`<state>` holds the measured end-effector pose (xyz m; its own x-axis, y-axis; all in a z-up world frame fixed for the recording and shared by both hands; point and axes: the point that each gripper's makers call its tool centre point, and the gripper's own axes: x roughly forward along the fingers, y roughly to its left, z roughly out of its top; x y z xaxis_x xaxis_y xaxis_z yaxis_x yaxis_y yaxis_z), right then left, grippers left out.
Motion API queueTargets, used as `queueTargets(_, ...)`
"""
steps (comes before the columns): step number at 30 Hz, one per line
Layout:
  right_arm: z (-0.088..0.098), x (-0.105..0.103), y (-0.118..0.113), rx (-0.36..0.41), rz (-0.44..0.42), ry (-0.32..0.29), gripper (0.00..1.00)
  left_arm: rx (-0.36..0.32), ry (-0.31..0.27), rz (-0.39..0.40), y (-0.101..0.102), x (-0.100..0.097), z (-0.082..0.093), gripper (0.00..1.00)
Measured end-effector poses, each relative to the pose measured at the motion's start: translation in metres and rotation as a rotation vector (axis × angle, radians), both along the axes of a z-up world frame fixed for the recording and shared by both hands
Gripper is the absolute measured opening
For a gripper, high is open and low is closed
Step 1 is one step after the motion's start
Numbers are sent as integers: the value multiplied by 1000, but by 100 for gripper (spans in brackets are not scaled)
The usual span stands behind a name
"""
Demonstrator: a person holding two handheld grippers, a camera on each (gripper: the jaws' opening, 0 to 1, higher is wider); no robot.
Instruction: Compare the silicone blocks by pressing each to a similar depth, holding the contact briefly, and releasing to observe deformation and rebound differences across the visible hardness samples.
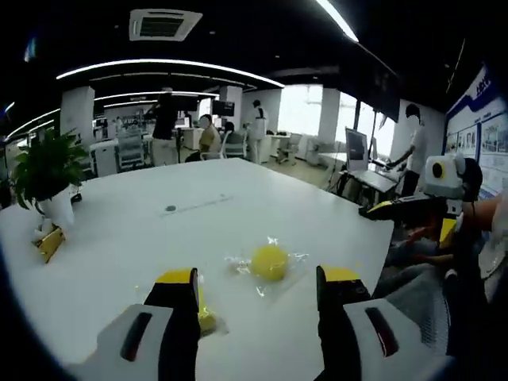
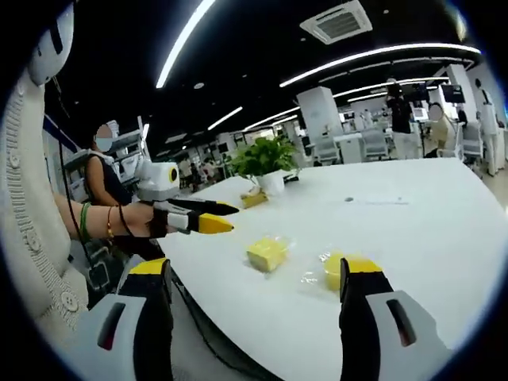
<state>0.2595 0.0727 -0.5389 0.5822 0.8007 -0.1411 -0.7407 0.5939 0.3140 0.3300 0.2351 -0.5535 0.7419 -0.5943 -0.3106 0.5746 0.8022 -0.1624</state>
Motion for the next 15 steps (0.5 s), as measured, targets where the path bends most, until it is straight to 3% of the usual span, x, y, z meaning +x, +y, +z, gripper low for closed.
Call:
queueTargets(3,7,-2,-1,40,-12,-18,86,-16,-29,3,18,-17,11,62)
queueTargets(8,17,-6,-6,94,-33,-32,89,-92,-104,23,38,-39,30,75)
queueTargets(10,19,-8,-7,108,-37,-32,91,-106,-105,24,43,-45,31,76)
queueTargets(15,16,-11,-14,80,-51,-38,89,-135,-128,11,47,-58,39,76)
